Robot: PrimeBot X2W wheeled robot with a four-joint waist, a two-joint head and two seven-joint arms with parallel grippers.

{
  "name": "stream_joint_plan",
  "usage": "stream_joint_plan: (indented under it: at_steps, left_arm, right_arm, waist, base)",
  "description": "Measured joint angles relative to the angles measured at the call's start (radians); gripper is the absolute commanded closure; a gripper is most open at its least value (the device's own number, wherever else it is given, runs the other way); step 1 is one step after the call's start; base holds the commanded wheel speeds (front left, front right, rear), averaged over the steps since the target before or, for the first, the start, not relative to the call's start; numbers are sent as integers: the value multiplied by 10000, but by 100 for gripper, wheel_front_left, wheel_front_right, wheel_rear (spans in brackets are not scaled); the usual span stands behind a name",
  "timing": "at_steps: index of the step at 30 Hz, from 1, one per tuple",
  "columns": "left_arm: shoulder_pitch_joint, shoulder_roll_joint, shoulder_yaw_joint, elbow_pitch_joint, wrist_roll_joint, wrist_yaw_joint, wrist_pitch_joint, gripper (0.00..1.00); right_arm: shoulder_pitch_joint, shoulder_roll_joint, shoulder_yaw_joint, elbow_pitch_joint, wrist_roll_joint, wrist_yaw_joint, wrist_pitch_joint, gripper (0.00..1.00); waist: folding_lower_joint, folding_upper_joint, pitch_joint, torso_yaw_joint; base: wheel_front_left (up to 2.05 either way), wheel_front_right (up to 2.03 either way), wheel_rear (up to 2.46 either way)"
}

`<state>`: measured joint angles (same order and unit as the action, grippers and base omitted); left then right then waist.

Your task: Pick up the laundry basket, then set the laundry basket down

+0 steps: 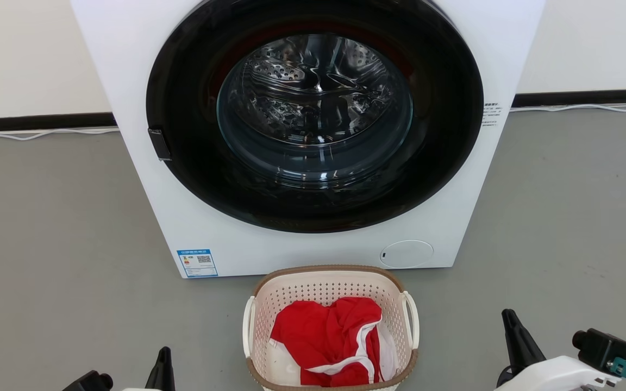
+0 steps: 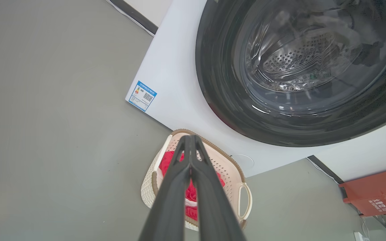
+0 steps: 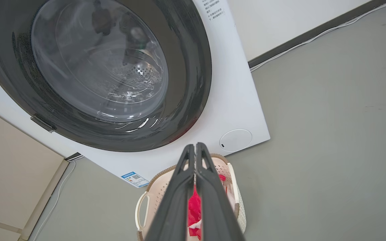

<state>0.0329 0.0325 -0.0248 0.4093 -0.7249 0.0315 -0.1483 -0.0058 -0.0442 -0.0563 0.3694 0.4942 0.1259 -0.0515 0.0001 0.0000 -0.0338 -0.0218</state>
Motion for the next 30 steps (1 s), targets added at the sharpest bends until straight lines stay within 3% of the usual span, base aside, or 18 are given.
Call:
stream_joint_plan:
  at_steps: [30]
  left_arm:
    - [-242, 10, 362, -431, -2899, -508, 846, 100]
  right_arm:
    - [-190, 2, -261, -303, 3666, -2, 512, 100]
  waist:
    - [0, 0, 123, 73]
  base:
    - [0, 0, 0]
